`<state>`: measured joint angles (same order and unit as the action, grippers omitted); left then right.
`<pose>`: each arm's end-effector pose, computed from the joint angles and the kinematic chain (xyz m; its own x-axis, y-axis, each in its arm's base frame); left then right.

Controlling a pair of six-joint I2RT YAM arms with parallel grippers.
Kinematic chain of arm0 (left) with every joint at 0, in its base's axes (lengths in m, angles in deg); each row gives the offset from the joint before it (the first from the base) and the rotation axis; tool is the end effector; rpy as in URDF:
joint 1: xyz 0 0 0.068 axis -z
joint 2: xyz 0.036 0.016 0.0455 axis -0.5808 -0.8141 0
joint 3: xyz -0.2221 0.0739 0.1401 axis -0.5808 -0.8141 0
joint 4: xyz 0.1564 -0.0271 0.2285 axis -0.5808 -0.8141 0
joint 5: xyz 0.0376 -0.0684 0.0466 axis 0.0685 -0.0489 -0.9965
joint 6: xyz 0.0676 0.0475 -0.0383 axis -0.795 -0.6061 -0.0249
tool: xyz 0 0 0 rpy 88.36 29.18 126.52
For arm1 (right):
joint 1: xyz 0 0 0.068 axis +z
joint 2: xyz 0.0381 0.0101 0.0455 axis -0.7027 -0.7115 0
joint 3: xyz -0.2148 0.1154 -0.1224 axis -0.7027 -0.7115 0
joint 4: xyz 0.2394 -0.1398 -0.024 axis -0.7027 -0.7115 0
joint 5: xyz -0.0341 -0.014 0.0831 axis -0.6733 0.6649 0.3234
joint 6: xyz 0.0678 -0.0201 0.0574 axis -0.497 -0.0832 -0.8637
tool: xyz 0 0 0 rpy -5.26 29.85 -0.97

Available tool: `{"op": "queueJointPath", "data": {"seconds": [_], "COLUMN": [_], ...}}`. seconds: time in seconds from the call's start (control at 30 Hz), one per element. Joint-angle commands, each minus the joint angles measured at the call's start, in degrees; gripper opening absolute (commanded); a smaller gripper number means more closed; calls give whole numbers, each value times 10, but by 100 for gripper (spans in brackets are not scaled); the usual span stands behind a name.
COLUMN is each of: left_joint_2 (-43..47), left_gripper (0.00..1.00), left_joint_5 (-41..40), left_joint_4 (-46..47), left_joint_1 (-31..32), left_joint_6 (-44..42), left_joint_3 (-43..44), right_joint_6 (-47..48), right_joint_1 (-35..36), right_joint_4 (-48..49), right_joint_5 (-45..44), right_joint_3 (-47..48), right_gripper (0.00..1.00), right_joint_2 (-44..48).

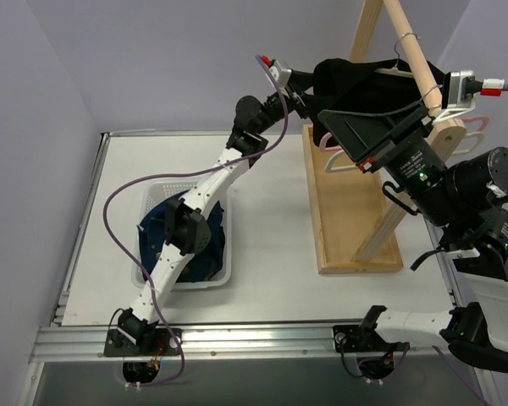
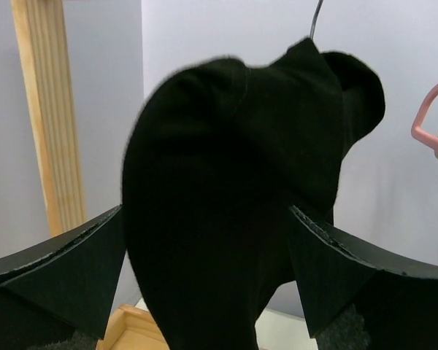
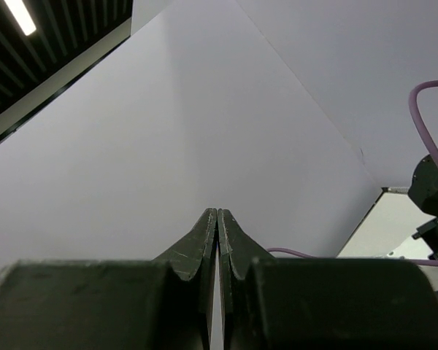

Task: Remove the skirt from the hanger

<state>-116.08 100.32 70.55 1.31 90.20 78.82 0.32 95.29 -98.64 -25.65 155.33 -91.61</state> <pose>0.4670 -0.3966 0.4385 0.1039 -0.5420 -0.8339 0.9540 0.2915 -0.0705 0.1096 0.1301 0.6729 -0.2110 0.7705 -0.6015 -0.8199 0.1955 0.5381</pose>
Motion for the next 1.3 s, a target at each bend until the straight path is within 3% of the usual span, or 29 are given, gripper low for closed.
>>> {"op": "queueJointPath", "data": {"seconds": [0.0,0.13,0.3,0.43,0.53,0.57,0.6,0.67,0.73,0.8,0.9,0.93,1.03,1.17,1.2,1.23,1.27], "left_joint_2": [-8,27,43,50,76,83,90,113,130,134,127,122,102,72,67,62,61], "left_gripper": [94,99,72,53,42,32,29,29,50,61,70,77,82,79,72,54,44], "left_joint_5": [-12,0,26,58,70,73,80,83,90,101,109,109,88,64,62,60,55], "left_joint_4": [48,105,126,161,216,228,245,262,272,243,153,141,101,37,22,11,-6], "left_joint_1": [8,21,39,40,41,41,41,42,44,45,43,44,44,48,52,54,55], "left_joint_6": [-16,18,24,82,120,127,134,150,153,147,119,108,108,98,96,85,78], "left_joint_3": [14,-47,-63,-73,-128,-141,-166,-194,-218,-213,-154,-127,-90,-9,-2,4,14], "right_joint_6": [-2,2,5,9,11,11,12,12,12,11,10,9,6,1,-1,-3,-4], "right_joint_1": [-2,-2,-2,-2,-2,-2,-2,-2,-2,-2,-2,-2,-2,-2,-2,-2,-2], "right_joint_4": [37,38,29,24,19,19,16,15,14,14,17,18,22,34,38,41,42], "right_joint_5": [-4,-11,-7,-11,-18,-18,-20,-21,-22,-21,-19,-19,-18,-19,-15,-14,-14], "right_joint_3": [-2,-7,2,4,2,-1,-3,-6,-8,-10,-12,-13,-18,-21,-21,-21,-19], "right_gripper": [0,0,0,0,0,0,0,0,0,0,0,0,0,0,0,0,0], "right_joint_2": [15,22,16,22,29,32,35,39,40,41,43,45,50,58,59,59,56]}}
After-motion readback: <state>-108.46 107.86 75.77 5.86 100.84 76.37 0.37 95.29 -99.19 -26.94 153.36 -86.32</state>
